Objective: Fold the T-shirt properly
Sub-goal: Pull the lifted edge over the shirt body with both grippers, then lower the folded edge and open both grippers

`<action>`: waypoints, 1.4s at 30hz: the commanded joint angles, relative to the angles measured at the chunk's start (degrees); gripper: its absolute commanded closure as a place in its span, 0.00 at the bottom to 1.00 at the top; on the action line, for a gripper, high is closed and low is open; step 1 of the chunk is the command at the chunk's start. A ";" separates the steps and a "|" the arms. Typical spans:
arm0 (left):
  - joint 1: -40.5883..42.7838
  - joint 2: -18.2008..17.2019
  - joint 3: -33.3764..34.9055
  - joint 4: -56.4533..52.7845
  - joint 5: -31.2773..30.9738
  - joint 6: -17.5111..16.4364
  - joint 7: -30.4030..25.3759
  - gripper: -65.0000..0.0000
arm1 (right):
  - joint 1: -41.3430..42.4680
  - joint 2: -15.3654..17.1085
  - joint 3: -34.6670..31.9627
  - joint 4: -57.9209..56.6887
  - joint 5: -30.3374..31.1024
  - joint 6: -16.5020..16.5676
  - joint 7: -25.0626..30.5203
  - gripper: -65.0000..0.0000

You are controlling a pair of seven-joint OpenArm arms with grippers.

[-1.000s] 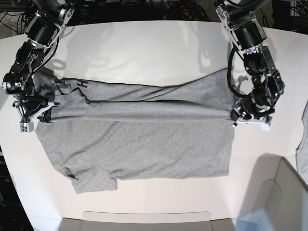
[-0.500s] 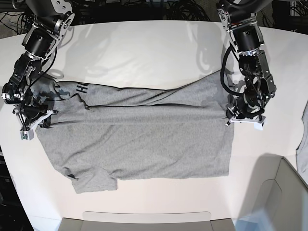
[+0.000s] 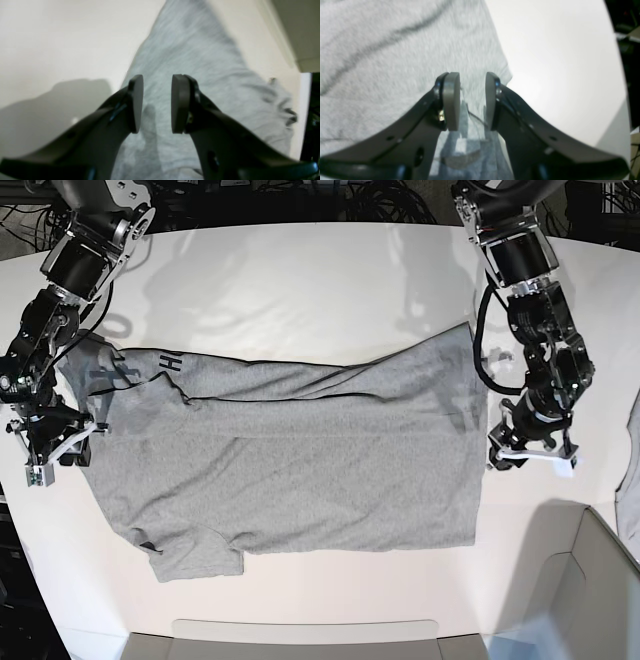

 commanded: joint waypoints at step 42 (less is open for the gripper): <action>30.15 -18.44 31.88 0.17 -0.63 -0.65 -1.35 1.00 | -27.36 -0.09 0.47 4.52 -5.60 10.39 1.14 0.92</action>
